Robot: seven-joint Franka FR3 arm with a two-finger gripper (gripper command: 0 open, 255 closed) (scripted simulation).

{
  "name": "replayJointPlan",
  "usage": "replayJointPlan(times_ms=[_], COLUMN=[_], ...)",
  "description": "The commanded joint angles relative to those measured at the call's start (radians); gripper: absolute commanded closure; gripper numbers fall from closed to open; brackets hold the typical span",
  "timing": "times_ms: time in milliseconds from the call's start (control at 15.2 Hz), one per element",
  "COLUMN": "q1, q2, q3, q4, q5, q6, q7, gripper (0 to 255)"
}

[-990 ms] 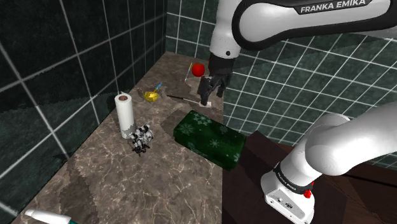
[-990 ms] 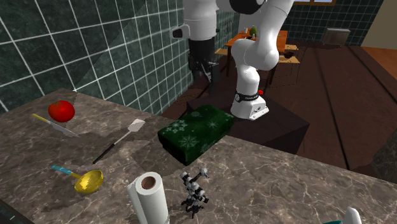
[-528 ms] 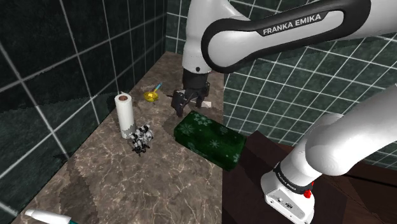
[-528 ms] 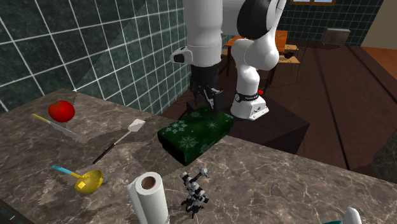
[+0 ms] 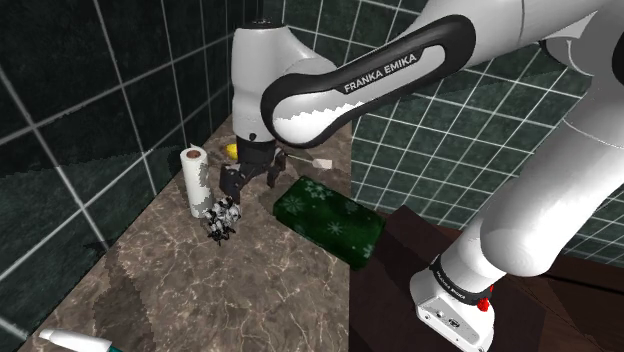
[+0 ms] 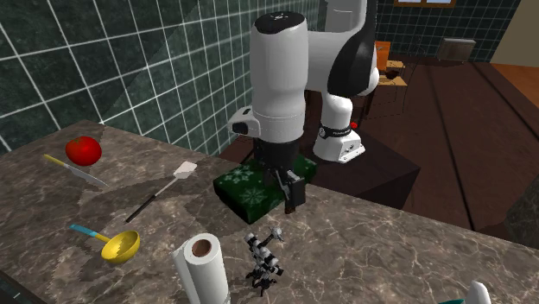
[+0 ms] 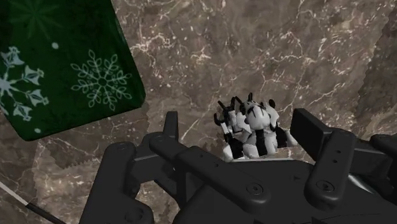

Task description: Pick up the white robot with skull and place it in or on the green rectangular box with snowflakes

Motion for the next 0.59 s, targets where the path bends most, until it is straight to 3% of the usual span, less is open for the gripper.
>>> replayJointPlan(times_ms=[0,132,528], q1=[0.019,0.047,0.060], q2=[0.084,0.171,0.213], q3=[0.009,0.006,-0.009], q4=[0.061,0.126,0.105], q5=[-0.063,-0.127,-0.158], q6=[0.014,0.023,0.080], q7=[0.071,0.136,0.157], gripper=[0,0,0])
